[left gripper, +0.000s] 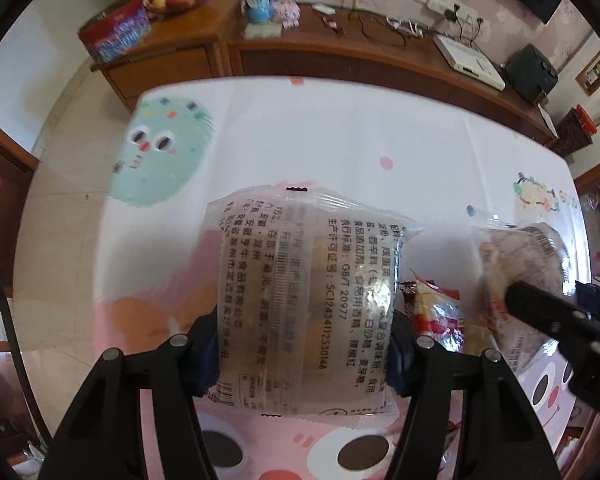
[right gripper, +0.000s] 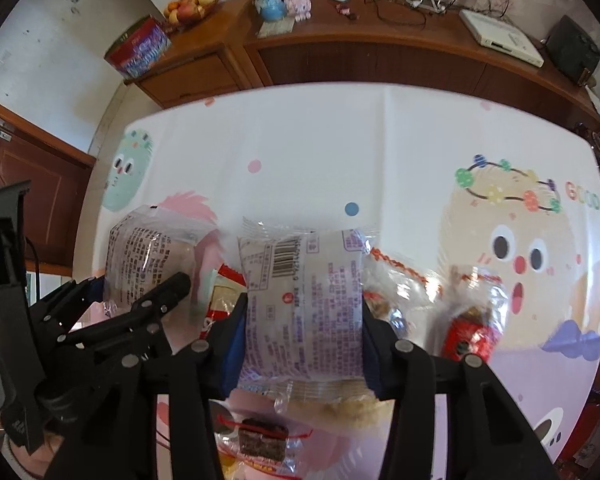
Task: Organize snacks
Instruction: 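Carry both bread bags over the white tray and open both tools to drop them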
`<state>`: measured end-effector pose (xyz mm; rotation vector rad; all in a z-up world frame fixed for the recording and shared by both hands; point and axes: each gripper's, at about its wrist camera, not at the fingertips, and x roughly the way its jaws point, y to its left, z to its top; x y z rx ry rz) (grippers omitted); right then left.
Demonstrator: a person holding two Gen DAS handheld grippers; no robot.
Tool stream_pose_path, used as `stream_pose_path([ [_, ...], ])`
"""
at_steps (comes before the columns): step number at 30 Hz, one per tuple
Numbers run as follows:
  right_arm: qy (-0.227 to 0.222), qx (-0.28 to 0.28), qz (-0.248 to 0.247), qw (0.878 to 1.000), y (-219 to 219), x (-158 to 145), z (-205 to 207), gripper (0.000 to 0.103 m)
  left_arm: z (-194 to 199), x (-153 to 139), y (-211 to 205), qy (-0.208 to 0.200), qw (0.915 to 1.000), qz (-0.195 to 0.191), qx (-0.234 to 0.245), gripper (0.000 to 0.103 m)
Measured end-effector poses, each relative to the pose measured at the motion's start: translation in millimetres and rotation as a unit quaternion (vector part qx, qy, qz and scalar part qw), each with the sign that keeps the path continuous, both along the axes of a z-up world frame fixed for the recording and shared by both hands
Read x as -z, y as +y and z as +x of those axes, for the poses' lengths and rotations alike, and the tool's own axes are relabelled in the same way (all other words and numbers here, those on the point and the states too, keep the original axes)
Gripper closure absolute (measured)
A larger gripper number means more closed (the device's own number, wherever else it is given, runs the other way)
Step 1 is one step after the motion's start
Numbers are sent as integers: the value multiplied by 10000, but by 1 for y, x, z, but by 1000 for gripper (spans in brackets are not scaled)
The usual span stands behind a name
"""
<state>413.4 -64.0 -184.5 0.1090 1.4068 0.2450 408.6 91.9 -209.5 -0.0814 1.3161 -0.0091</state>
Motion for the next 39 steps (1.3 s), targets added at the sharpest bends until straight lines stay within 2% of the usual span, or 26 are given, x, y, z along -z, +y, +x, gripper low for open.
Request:
stream_pose_path([
  [8, -598, 140, 389, 9974, -23, -69, -46, 55, -48, -88, -8, -771, 9965, 209, 243, 41],
  [16, -1216, 137, 618, 9906, -43, -137, -122, 55, -136, -173, -7, -1417, 9888, 267, 398, 41],
  [19, -1426, 177, 654, 9875, -53, -159, -151, 55, -169, -194, -7, -1523, 9875, 215, 357, 41],
  [23, -1679, 304, 689, 9829, -66, -185, -189, 55, -207, -213, -6, -1635, 9858, 182, 348, 41],
  [29, -1997, 353, 643, 9771, -76, -208, -241, 55, -260, -231, -8, -1793, 9833, 163, 269, 41],
  [32, -2122, 337, 617, 9747, -77, -214, -267, 55, -286, -235, -9, -1806, 9834, 39, 157, 41],
  [39, -2114, 282, 612, 9751, -79, -216, -314, 55, -331, -229, -7, -1756, 9843, -142, -106, 41],
])
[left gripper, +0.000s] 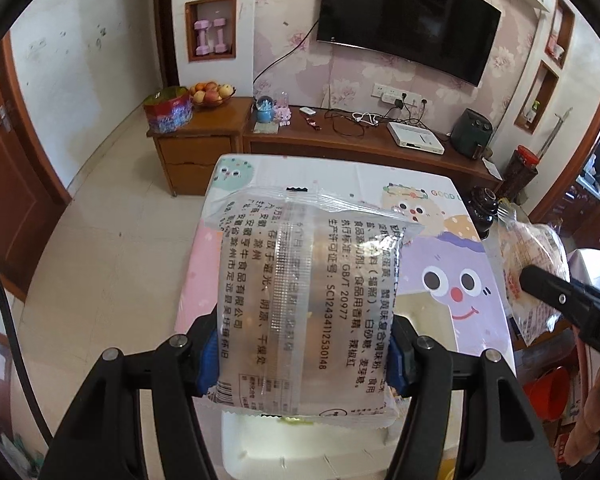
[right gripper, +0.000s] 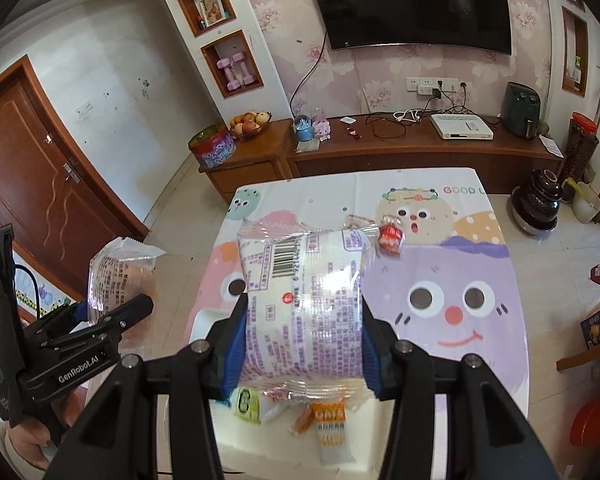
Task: Organize snacks
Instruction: 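Carry both bread bags over the white tray and open both tools to drop them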
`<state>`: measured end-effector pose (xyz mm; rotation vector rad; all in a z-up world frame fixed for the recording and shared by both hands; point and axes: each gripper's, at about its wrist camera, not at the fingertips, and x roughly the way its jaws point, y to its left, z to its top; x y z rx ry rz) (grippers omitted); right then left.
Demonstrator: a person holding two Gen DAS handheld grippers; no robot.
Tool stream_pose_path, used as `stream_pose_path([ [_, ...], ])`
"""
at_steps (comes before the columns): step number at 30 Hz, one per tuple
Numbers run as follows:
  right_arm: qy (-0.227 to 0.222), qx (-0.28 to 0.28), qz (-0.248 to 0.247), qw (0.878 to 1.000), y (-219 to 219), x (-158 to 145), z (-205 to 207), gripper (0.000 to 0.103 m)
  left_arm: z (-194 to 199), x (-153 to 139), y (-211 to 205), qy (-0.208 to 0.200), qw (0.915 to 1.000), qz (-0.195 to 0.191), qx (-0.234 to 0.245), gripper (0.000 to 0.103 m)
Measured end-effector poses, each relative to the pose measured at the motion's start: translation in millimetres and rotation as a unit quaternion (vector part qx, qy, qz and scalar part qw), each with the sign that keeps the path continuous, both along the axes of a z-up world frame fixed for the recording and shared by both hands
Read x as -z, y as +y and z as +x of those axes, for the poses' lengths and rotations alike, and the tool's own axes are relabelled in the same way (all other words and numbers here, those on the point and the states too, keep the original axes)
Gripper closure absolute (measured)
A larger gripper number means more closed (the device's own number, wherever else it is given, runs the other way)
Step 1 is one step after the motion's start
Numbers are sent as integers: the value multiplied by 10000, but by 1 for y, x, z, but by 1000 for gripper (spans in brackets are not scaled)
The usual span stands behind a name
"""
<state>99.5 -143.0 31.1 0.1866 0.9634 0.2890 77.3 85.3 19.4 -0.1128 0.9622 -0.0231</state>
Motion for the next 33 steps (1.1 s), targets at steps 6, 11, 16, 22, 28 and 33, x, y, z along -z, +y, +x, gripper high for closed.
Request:
stream_pose_path([
  [6, 180, -6, -24, 9998, 1, 13, -29, 55, -25, 25, -2, 290, 9995, -2, -82, 41],
  [11, 375, -25, -211, 9991, 10, 31, -45, 54, -39, 50, -6, 580, 9982, 161, -54, 40],
  [16, 659, -93, -302, 9973, 21, 51, -56, 54, -50, 70, -11, 848, 9962, 217, 11, 40],
  [22, 809, -131, -445, 9956, 30, 63, -63, 54, -55, 78, -18, 974, 9947, 307, 124, 40],
  [28, 833, -146, -524, 9950, 34, 64, -65, 54, -55, 79, -21, 1037, 9939, 342, 140, 39],
  [33, 843, -146, -531, 9949, 35, 64, -64, 53, -53, 79, -23, 1072, 9934, 379, 124, 37],
])
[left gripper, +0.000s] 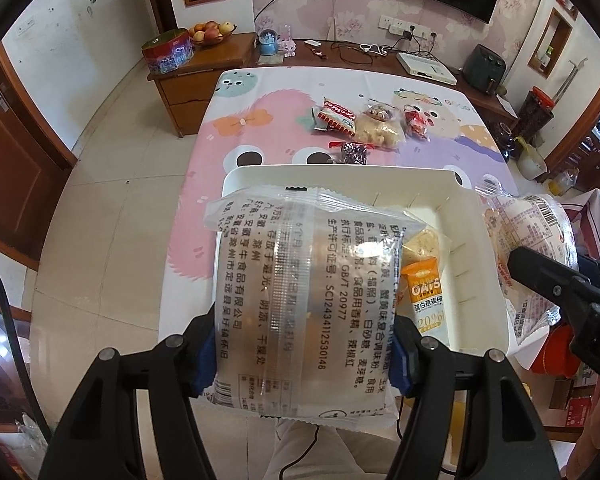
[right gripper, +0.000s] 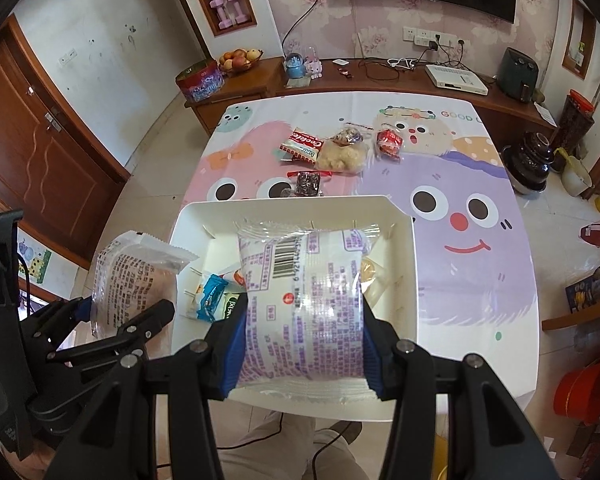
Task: Organize snacks
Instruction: 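Carry both bread bags over the white tray and open both tools to drop them, then move both tools back toward the remaining snacks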
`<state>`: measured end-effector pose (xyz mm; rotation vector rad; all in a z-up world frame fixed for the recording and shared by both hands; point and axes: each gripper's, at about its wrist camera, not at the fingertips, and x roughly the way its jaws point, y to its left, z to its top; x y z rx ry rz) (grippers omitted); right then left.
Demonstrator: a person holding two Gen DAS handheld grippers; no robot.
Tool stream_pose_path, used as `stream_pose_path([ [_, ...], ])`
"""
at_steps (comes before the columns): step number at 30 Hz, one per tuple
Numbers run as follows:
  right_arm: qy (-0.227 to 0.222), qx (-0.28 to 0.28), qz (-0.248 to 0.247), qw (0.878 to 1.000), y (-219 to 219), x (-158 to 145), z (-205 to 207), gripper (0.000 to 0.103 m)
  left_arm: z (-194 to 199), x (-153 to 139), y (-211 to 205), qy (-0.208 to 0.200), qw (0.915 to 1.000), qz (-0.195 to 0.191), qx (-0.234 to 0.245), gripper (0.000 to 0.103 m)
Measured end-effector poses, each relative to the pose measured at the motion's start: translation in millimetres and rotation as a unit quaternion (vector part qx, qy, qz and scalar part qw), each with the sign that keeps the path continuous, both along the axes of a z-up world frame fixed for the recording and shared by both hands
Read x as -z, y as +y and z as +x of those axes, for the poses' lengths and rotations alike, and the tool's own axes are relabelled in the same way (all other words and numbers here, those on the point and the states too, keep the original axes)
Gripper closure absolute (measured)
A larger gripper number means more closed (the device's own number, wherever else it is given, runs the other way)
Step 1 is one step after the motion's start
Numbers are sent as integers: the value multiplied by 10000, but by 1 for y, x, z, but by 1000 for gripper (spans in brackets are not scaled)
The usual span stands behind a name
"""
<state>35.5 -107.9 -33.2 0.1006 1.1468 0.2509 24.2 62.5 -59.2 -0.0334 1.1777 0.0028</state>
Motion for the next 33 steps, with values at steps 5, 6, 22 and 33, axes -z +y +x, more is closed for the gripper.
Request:
stream_pose_path([
  [5, 37, 40, -14, 10000, -1, 1, 1, 52, 0, -5, 0, -134, 9999, 15, -22, 23],
  [6, 17, 59, 2, 10000, -2, -1, 1, 52, 0, -7, -1, -176, 9998, 51, -21, 20],
  [22, -397, -58, 77, 9992, 0, -19, 0, 52, 3, -32, -3, -479, 9987, 130, -114, 14],
  [33, -583, -329, 25, 9978, 9, -25, 9, 52, 4, -51, -2, -700, 9960, 535, -174, 13],
])
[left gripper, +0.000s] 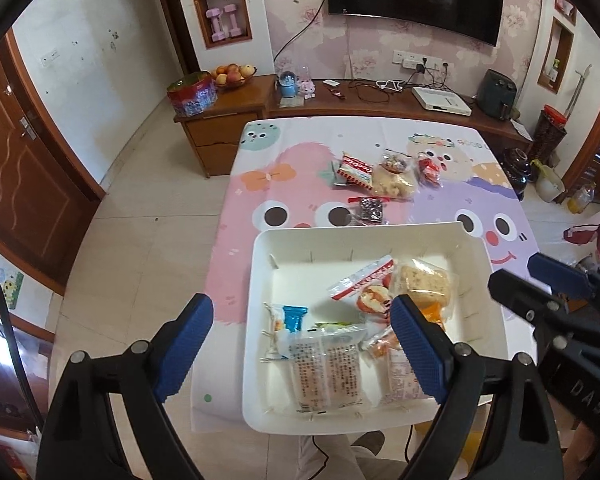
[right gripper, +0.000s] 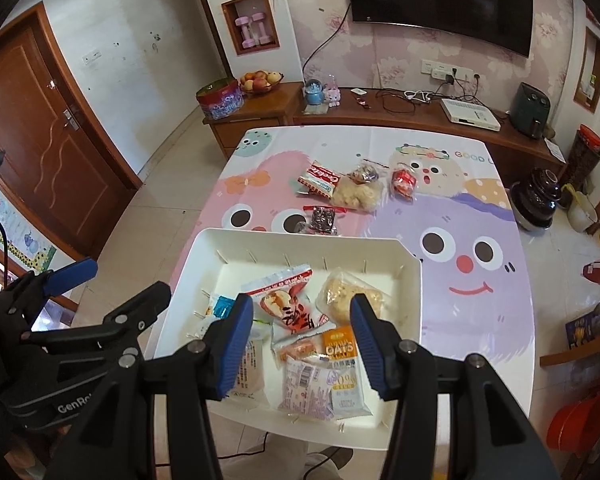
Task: Organize snacks
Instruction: 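Move both tools back toward the remaining snacks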
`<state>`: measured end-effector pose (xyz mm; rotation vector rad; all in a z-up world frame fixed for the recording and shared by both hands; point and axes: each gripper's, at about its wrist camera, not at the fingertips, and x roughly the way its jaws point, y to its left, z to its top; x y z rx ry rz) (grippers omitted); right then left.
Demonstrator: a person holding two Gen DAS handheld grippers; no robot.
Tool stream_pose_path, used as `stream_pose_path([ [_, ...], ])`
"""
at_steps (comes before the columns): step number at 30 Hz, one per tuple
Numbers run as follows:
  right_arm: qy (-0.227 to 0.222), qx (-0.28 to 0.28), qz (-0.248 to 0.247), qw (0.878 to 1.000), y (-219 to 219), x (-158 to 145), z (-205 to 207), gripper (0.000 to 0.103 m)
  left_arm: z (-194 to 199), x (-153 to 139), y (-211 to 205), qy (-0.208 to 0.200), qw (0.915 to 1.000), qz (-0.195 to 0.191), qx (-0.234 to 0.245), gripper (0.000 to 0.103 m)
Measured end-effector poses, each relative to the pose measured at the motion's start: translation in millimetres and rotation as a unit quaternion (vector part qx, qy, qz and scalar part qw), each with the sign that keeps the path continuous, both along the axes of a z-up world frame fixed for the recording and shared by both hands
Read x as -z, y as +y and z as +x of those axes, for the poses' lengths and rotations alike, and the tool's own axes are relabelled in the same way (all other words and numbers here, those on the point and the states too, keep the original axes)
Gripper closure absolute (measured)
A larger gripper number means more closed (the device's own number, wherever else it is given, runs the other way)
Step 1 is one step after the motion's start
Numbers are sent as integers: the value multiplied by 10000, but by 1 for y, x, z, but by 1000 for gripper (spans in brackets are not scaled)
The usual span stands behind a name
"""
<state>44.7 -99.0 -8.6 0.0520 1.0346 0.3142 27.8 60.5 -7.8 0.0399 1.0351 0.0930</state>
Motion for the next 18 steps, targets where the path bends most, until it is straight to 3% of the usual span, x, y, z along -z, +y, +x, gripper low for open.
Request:
stream_pose_path([
  [9, -61, 148, 14, 9999, -8, -2, 22, 52, 25, 2, 10, 46, 9999, -84, -36, 13],
  [18, -288, 465, -214, 9983, -26, -20, 63, 52, 90, -8, 22, -129, 9997, -197, 61, 13],
])
